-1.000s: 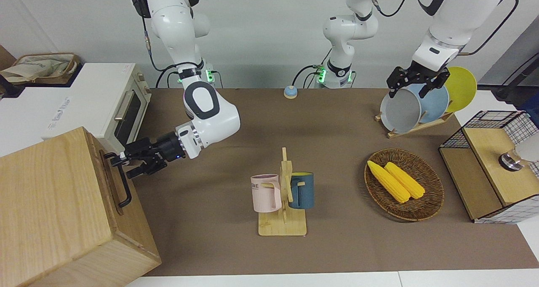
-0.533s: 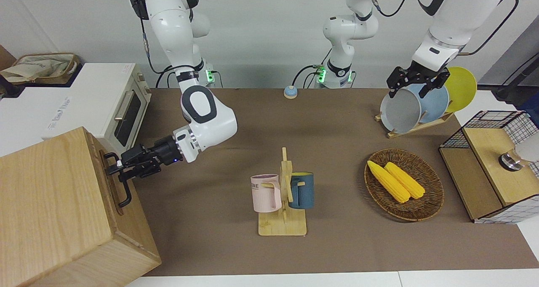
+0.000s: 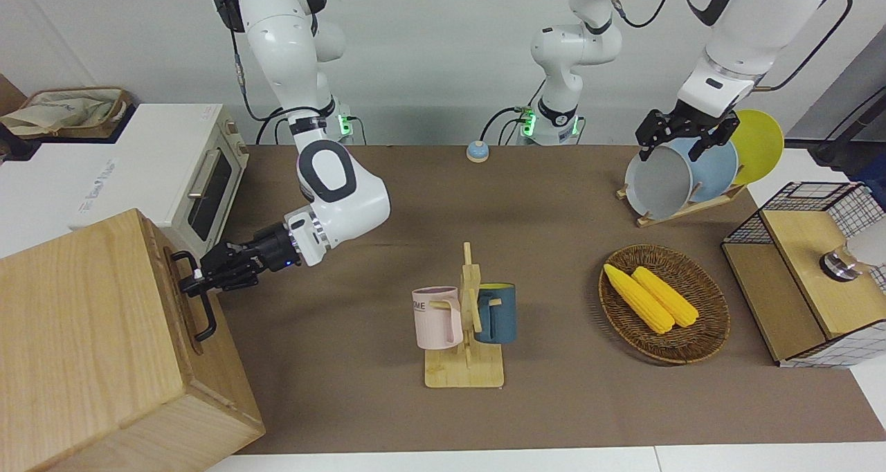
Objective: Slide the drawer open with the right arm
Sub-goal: 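Pull the handle toward the robot with the right gripper, sliding the drawer out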
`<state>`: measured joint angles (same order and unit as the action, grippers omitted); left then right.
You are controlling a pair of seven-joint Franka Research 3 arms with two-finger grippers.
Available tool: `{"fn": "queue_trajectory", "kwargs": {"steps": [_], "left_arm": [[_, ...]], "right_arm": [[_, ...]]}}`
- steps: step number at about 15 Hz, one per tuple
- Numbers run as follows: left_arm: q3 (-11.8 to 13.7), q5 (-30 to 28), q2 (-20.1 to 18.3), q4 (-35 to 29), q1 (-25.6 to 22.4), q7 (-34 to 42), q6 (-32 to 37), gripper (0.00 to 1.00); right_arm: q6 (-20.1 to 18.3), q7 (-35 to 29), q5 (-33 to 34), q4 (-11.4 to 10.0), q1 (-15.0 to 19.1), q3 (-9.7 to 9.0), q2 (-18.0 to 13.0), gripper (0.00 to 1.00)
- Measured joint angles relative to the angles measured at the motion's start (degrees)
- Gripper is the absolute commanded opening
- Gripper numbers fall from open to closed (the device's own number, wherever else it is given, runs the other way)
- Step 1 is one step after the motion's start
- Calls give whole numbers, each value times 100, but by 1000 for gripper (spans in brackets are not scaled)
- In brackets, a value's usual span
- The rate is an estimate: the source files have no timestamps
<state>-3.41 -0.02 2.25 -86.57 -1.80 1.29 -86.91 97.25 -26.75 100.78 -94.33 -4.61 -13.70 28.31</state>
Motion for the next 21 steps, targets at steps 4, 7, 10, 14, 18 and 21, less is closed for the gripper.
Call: {"fn": "queue_trajectory", "kwargs": {"steps": [4, 7, 10, 14, 18, 21], "left_arm": [[0, 0, 0, 0, 0, 0, 0, 993], [0, 0, 0, 0, 0, 0, 0, 995], [0, 0, 0, 0, 0, 0, 0, 993], [0, 0, 0, 0, 0, 0, 0, 993], [0, 0, 0, 0, 0, 0, 0, 993], [0, 0, 0, 0, 0, 0, 0, 993]], "right_arm": [[-72, 0, -32, -1, -42, -44, 0, 0], [-424, 0, -262, -2, -324, -78, -6, 0], [-995, 1, -569, -17, -847, -88, -7, 0], [-1633, 2, -992, 10, -1629, -90, -7, 0], [-1934, 1, -1179, 32, -2072, -78, -4, 0], [-2082, -5, -1206, 42, -2279, -53, 18, 0]]}}
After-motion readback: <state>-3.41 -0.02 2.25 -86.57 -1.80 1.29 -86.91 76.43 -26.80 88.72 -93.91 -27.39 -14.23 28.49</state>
